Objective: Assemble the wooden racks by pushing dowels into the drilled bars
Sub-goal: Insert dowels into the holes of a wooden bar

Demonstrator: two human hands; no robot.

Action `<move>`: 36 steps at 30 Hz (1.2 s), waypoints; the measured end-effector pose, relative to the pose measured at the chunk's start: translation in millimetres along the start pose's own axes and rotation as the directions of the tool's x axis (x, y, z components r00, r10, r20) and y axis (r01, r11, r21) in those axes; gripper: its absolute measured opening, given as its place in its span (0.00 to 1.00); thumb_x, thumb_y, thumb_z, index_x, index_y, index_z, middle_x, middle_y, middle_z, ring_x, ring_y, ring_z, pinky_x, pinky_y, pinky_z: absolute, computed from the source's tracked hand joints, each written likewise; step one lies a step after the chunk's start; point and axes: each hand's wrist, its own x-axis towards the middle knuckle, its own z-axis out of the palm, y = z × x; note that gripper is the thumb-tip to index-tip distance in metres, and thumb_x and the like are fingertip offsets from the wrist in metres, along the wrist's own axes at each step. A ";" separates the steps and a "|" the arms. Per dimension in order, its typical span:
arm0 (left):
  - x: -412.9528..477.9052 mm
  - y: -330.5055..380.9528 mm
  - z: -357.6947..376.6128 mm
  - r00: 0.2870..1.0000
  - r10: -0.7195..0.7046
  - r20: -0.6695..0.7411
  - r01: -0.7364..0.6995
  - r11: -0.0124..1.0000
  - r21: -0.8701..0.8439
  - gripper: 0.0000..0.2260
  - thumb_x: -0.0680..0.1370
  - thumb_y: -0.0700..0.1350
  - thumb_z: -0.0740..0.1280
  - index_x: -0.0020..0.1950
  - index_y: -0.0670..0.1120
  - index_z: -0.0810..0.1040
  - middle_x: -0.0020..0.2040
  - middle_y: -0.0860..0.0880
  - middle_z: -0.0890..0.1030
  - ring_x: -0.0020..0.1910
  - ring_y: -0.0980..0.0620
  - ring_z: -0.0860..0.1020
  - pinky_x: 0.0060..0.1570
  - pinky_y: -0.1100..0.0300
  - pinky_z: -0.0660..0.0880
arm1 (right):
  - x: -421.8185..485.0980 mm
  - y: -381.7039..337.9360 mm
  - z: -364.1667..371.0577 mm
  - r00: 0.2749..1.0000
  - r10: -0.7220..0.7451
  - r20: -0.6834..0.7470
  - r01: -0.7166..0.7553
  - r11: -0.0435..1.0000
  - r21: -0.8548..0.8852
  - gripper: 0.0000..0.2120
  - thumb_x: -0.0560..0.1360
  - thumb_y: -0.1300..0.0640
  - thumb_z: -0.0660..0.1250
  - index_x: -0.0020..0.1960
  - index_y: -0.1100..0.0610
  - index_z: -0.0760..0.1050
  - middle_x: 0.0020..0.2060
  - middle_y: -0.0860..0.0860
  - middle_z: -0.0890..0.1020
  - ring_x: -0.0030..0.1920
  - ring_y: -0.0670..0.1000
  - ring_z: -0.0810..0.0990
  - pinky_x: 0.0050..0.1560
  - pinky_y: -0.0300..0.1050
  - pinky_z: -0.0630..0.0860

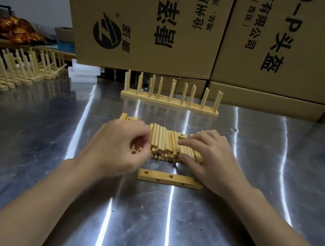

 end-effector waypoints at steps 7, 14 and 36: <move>-4.4 3.4 27.5 0.922 0.029 0.386 -0.069 0.993 0.091 0.11 0.76 0.66 0.70 0.51 0.62 0.77 0.45 0.63 0.76 0.48 0.62 0.75 0.45 0.59 0.77 | 3.7 -4.4 12.8 0.998 -0.056 0.040 0.057 0.998 -0.033 0.17 0.80 0.43 0.70 0.68 0.43 0.80 0.58 0.40 0.82 0.63 0.47 0.75 0.62 0.47 0.68; -3.0 -5.1 26.8 0.886 -0.083 0.457 0.105 0.994 -0.023 0.12 0.82 0.63 0.67 0.54 0.58 0.86 0.45 0.62 0.81 0.47 0.60 0.79 0.47 0.52 0.80 | 5.3 -5.2 11.7 0.997 0.064 -0.044 -0.063 0.997 0.040 0.07 0.81 0.51 0.71 0.57 0.46 0.85 0.49 0.42 0.84 0.54 0.48 0.77 0.53 0.45 0.65; -1.0 4.3 19.1 0.899 -0.101 0.427 0.039 0.988 0.151 0.14 0.76 0.67 0.71 0.56 0.61 0.85 0.45 0.64 0.78 0.47 0.63 0.76 0.46 0.58 0.79 | -2.6 12.3 -1.0 0.903 0.359 -0.235 -0.315 0.927 0.205 0.05 0.81 0.56 0.72 0.53 0.52 0.86 0.47 0.45 0.86 0.52 0.51 0.80 0.58 0.58 0.74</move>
